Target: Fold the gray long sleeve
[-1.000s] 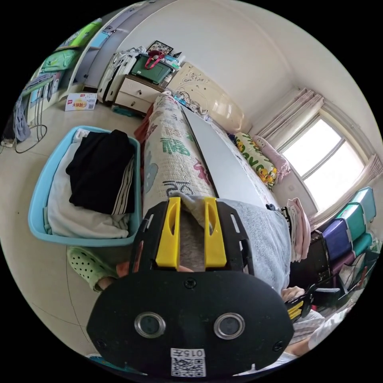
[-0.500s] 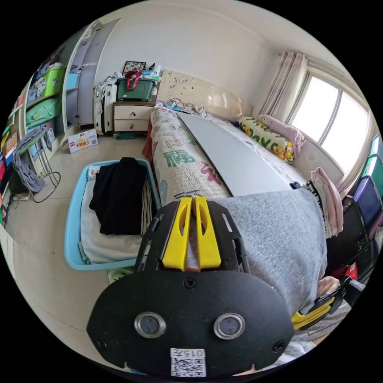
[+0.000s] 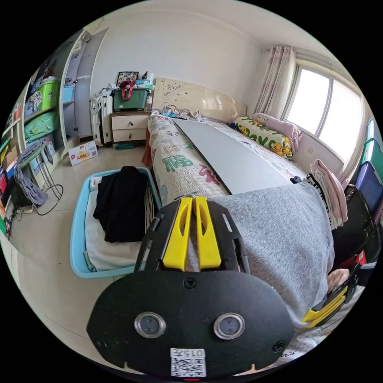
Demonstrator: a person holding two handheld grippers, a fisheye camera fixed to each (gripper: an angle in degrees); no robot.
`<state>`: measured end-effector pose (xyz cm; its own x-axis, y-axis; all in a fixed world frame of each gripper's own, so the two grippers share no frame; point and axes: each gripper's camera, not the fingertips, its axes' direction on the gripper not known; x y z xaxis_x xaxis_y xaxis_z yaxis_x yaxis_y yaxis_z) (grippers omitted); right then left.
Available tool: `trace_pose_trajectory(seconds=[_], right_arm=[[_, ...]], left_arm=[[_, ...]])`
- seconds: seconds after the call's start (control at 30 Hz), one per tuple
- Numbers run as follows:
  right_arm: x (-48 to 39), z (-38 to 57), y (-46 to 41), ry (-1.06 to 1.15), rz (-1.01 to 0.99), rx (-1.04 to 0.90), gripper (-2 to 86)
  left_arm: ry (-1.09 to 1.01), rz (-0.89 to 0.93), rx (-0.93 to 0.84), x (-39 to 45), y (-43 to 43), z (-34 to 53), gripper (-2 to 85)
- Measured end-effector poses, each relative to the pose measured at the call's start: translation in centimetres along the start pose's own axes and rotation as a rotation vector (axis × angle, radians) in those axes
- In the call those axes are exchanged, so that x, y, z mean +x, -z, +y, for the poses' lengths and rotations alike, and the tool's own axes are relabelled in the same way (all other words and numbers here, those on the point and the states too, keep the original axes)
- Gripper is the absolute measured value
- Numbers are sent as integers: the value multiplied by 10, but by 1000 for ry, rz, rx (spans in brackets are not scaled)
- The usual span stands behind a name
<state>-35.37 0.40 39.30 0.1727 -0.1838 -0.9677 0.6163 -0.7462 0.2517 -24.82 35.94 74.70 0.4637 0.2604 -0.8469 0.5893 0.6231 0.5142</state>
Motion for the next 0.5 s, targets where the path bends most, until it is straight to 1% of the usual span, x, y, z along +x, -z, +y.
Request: trace_pose_trajectory(seconds=[0.03, 0.1, 0.2, 0.37, 0.5], right_arm=[[5, 3, -8, -2, -30, -34, 0], [8, 9, -7, -11, -40, -7, 0], [8, 12, -3, 2, -11, -10, 1], [10, 22, 5, 3, 14, 8, 11], [23, 30, 15, -35, -24, 21, 30]], left_arm=[[-33, -37, -12, 12, 2, -6, 8], [-67, -88, -46, 27, -3, -15, 8], [-107, -131, -130, 42, -31, -24, 9], [-115, -150, -151, 50, -31, -46, 12], [-129, -168, -148, 53, -28, -67, 15]])
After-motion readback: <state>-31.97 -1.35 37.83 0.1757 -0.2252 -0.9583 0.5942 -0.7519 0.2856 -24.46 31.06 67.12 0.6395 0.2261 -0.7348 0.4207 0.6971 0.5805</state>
